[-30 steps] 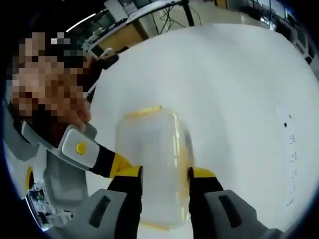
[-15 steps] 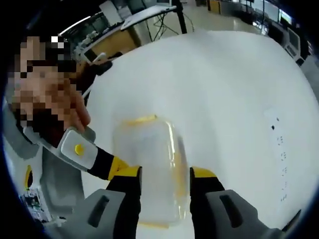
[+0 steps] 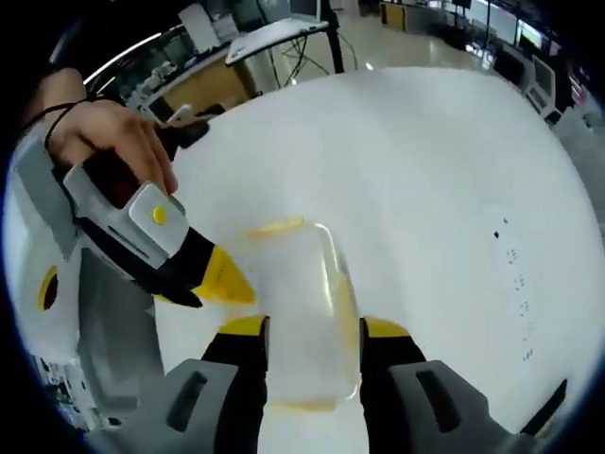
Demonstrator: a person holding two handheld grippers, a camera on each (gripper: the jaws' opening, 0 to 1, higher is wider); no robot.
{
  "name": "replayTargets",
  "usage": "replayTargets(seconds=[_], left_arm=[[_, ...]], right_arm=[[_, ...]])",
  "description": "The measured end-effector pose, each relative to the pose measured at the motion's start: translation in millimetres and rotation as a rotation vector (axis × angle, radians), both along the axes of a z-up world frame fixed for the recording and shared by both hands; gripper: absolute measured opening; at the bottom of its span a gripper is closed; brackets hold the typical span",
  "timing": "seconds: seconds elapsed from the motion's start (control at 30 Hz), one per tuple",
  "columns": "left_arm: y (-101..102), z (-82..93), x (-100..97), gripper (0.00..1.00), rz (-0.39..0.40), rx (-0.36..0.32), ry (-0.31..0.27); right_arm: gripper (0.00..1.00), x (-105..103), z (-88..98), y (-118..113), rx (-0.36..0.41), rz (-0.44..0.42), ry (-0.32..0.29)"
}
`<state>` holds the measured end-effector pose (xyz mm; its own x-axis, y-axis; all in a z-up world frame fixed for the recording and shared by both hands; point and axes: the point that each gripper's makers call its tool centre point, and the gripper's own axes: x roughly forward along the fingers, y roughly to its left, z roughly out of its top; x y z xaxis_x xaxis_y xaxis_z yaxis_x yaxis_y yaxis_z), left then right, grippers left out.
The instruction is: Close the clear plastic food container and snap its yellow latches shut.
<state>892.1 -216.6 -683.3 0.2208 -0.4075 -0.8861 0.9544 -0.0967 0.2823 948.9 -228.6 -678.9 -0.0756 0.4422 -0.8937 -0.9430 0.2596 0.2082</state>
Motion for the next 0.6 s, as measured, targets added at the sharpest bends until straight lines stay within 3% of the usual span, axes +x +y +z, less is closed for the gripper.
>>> replayTargets(seconds=[0.1,0.6], left_arm=[[3,3.4,-0.5,0.35,-0.004,0.004,-0.025],[17,6.8,-0.9,0.35,0.100,-0.053,-0.016]], right_arm=[[0.35,-6,2.7,-2,-0.003,-0.001,-0.003],[0.38,-42,5.9,-19,-0.007,-0.001,-0.030]])
